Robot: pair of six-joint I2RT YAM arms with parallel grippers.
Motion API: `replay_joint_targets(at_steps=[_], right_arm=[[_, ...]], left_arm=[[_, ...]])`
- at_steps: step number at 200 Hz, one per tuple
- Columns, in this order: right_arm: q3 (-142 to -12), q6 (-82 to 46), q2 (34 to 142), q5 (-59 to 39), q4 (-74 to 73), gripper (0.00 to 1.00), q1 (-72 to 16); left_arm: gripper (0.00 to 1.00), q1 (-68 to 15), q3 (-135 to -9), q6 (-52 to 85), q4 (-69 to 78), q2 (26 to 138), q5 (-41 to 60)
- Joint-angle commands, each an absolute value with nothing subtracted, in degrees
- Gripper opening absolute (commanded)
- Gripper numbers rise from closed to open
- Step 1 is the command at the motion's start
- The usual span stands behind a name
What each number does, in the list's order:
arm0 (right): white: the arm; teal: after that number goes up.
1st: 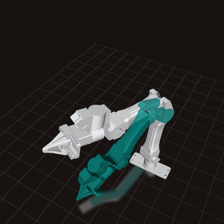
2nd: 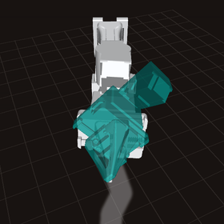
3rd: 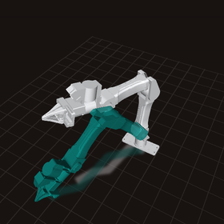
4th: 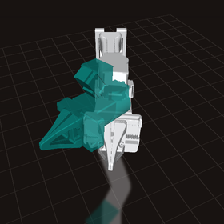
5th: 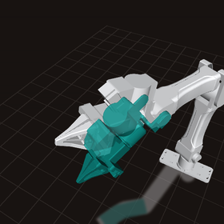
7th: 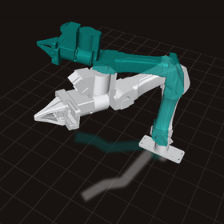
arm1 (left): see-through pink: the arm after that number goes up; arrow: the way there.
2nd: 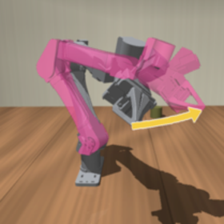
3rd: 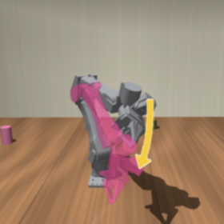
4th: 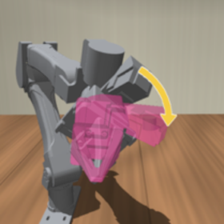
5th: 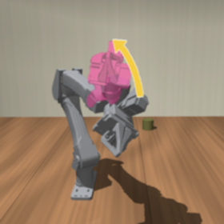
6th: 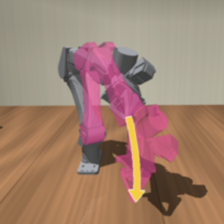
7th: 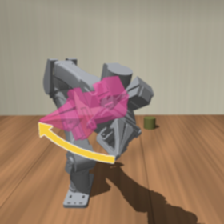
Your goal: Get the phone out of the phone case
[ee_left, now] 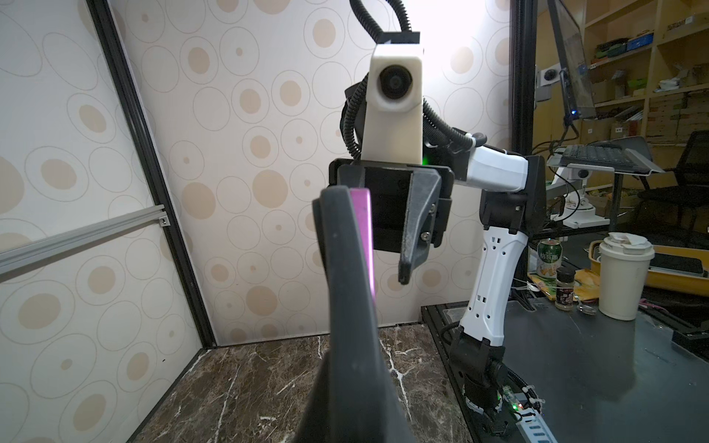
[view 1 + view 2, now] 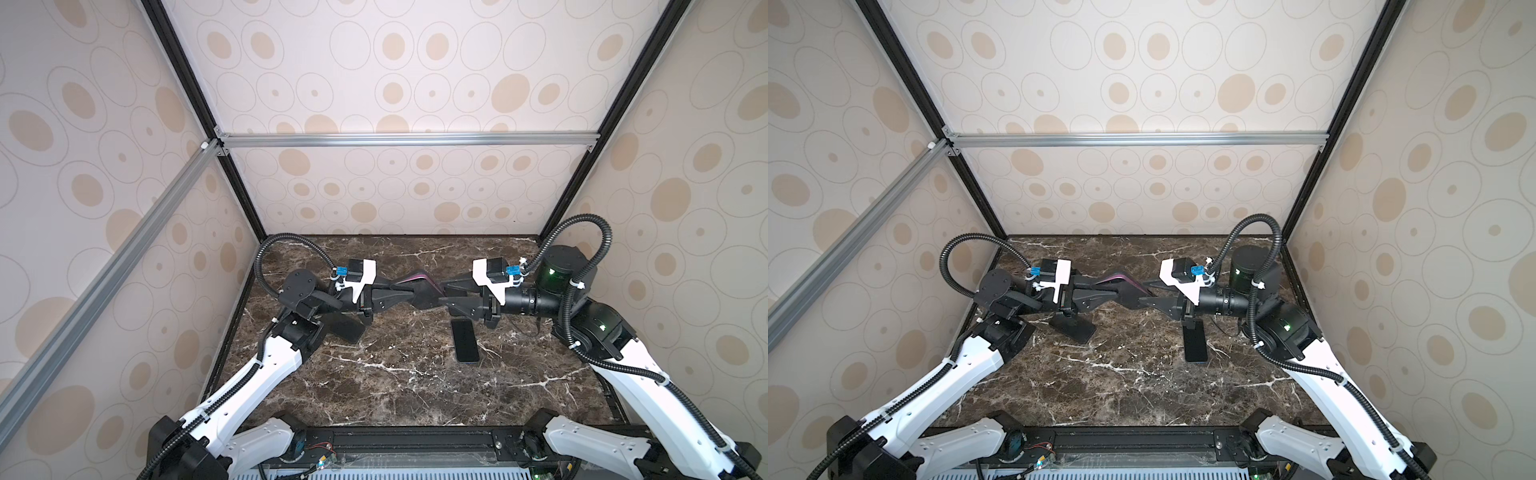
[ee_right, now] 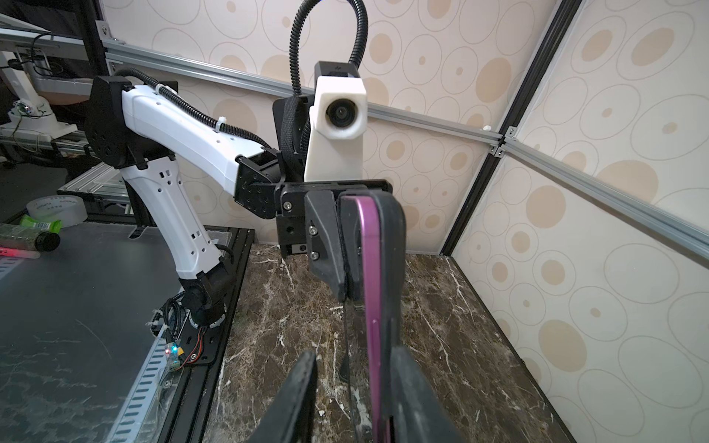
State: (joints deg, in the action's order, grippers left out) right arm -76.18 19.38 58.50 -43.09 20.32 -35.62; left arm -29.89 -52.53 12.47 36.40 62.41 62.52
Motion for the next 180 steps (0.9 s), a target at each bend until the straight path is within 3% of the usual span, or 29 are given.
replay_joint_targets(at_steps=[1, 180], right_arm=[[-76.7, 19.6, 59.0, -44.9, 20.4, 0.35, -35.8], [-77.3, 20.1, 61.6, -43.4, 21.5, 0.33, -37.3]], left_arm=[[0.00, -29.8, -55.1, 12.2, 40.1, 61.1, 62.7], [0.00, -29.8, -55.0, 12.5, 40.1, 61.1, 63.0]])
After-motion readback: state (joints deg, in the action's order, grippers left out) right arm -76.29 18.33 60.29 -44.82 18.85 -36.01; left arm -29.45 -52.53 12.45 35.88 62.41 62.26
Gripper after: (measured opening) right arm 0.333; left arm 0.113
